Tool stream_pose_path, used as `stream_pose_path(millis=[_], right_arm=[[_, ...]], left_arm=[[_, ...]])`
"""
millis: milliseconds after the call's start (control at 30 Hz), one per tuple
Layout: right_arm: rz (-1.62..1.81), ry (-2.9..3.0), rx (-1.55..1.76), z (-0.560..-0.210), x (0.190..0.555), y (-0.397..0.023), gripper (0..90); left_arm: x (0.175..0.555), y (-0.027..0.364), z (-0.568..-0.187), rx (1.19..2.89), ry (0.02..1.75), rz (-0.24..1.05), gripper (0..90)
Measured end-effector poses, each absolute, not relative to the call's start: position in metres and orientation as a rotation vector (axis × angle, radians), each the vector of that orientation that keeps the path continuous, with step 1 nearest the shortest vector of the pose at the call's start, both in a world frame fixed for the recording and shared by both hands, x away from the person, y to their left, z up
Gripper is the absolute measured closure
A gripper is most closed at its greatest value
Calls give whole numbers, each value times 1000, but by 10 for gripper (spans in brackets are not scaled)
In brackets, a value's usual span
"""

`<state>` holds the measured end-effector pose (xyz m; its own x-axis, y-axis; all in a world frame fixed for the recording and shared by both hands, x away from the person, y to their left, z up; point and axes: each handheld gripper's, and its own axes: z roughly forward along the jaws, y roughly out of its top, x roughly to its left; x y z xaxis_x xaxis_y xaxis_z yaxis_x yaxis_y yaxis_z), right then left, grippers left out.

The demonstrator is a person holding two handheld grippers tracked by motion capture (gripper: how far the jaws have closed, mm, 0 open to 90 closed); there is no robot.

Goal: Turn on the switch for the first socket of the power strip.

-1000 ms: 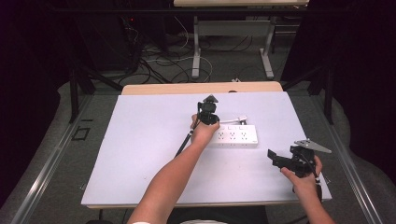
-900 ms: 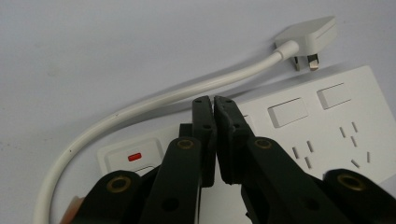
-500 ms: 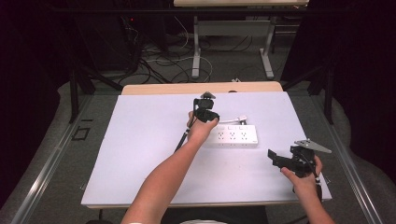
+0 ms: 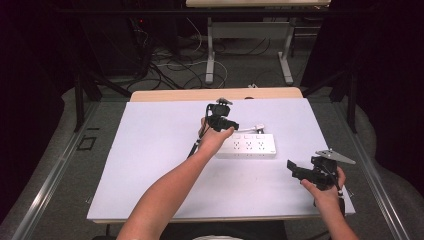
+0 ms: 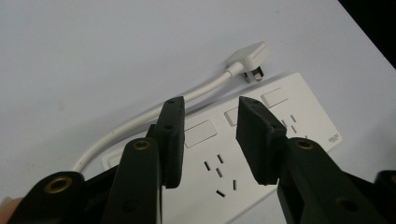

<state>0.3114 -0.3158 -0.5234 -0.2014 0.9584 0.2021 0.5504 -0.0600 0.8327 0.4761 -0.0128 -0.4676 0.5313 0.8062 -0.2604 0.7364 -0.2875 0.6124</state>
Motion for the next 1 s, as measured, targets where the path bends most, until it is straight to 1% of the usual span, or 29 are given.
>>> stream_pose_path(millis=[100, 167, 300, 567, 667, 933, 967, 1000], right_arm=[[1183, 1764, 1605, -523, 311, -316, 39], [1176, 1768, 1609, -523, 311, -316, 40], [1181, 1764, 1608, -523, 311, -316, 40], [1185, 1742, 1619, -524, 311, -315, 40], [1172, 1766, 1615, -523, 311, -316, 40], [1180, 1759, 1609, -523, 311, -316, 40], [1180, 1758, 1609, -523, 311, -316, 40], [1180, 1758, 1609, -523, 311, -316, 40]], left_arm=[[472, -10, -463, 2077, 1210, 136, 550], [469, -9, -460, 2087, 1184, 162, 535], [464, -3, -455, 2098, 1153, 161, 474], [448, 11, -441, 2084, 1070, 152, 417], [443, 19, -438, 2072, 1043, 149, 376], [428, 37, -430, 2046, 1026, 159, 351], [426, 39, -429, 2046, 1028, 158, 309], [424, 41, -429, 2044, 1028, 161, 309]])
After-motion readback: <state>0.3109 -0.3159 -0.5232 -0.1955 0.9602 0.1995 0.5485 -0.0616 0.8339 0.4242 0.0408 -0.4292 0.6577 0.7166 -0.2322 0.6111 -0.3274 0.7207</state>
